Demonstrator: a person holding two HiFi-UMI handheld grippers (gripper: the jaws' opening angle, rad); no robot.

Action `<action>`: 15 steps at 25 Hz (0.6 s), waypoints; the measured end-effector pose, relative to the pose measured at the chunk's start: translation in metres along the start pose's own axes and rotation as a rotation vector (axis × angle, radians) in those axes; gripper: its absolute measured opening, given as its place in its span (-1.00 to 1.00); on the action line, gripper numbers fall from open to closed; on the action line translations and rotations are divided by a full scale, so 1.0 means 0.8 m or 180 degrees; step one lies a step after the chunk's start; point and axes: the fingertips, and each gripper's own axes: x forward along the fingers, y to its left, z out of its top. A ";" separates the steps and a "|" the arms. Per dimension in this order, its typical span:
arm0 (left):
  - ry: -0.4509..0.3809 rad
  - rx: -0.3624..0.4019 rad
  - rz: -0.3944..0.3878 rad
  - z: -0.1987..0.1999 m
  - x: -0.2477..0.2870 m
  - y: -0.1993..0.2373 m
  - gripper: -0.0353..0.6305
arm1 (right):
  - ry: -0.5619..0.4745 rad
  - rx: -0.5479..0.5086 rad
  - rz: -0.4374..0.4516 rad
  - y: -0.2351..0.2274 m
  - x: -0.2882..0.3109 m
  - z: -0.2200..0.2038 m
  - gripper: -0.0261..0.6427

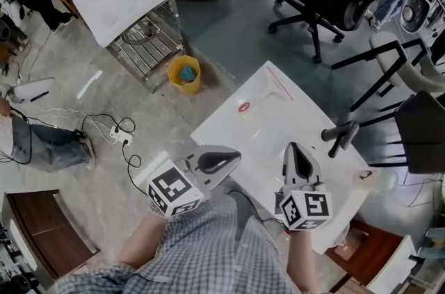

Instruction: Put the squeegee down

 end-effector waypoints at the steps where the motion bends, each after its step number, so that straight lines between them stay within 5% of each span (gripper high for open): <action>1: -0.0001 0.0013 -0.0002 0.000 -0.001 -0.001 -0.88 | 0.0007 0.0013 -0.0014 0.000 -0.002 -0.001 -0.90; 15: 0.0011 0.0088 -0.0073 0.000 -0.006 -0.012 -0.88 | -0.0110 -0.0090 -0.0009 0.016 -0.020 0.006 -0.90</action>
